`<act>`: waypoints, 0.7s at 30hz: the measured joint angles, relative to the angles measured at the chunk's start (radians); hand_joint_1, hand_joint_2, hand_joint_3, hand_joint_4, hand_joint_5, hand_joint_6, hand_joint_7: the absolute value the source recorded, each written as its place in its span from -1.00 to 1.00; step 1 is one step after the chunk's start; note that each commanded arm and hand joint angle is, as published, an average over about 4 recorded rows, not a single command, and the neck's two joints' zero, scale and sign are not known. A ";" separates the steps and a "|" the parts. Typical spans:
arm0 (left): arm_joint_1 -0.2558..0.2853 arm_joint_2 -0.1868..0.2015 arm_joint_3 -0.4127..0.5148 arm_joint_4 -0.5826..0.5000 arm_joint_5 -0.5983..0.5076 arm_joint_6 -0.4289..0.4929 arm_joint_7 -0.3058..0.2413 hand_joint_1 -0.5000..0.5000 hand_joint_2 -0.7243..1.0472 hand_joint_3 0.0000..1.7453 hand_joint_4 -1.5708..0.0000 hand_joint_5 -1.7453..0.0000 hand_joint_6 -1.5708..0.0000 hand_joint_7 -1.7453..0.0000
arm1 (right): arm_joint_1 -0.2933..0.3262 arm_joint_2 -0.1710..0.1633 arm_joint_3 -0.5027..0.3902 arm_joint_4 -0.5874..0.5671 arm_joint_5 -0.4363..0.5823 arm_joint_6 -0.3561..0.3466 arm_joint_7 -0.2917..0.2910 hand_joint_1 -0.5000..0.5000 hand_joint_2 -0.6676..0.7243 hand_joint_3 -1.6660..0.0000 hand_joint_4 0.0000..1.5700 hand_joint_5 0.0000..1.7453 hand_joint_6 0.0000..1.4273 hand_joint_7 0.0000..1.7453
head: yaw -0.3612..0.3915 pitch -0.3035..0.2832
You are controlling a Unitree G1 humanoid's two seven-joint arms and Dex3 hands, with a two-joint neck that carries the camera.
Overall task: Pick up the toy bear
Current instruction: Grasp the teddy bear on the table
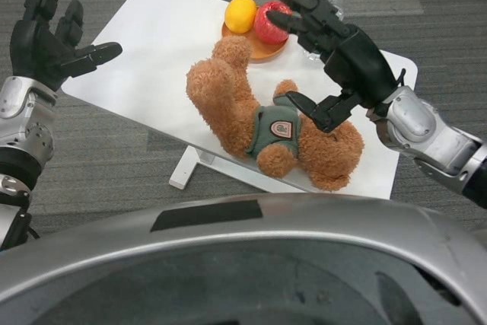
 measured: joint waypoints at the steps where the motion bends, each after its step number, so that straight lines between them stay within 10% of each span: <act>1: 0.001 0.000 0.000 0.000 -0.002 0.000 0.000 0.64 0.40 -0.90 1.00 1.00 1.00 0.76 | 0.007 0.014 -0.014 0.001 0.000 0.001 0.001 -0.88 0.18 -0.90 -1.00 -0.67 -1.00 -0.92 | 0.001 0.000; 5: 0.004 0.000 0.000 0.000 -0.011 0.000 0.000 0.64 0.40 -0.90 1.00 1.00 1.00 0.76 | 0.015 0.031 -0.030 0.004 -0.001 0.001 0.002 -0.92 0.07 -0.79 -1.00 -0.67 -1.00 -0.92 | 0.002 0.001; 9: 0.006 0.000 0.000 0.001 -0.015 0.000 0.000 0.64 0.40 -0.90 1.00 1.00 1.00 0.76 | 0.015 0.031 -0.031 0.006 -0.001 0.001 0.008 -0.92 -0.68 0.38 -1.00 -0.67 -1.00 -0.84 | 0.005 0.002; 11: 0.006 0.000 0.000 0.001 -0.015 0.000 0.000 0.64 0.40 -0.90 1.00 1.00 1.00 0.76 | 0.015 0.032 -0.032 0.009 -0.001 0.001 0.022 -0.92 -0.73 0.71 -1.00 -0.61 -1.00 -0.84 | 0.006 0.003; 21: 0.007 0.000 0.000 0.001 -0.016 0.000 0.000 0.64 0.40 -0.90 1.00 1.00 1.00 0.76 | 0.005 0.084 -0.048 0.023 -0.001 0.001 0.092 -0.92 -0.45 0.90 -1.00 -0.58 -1.00 -0.84 | 0.023 -0.001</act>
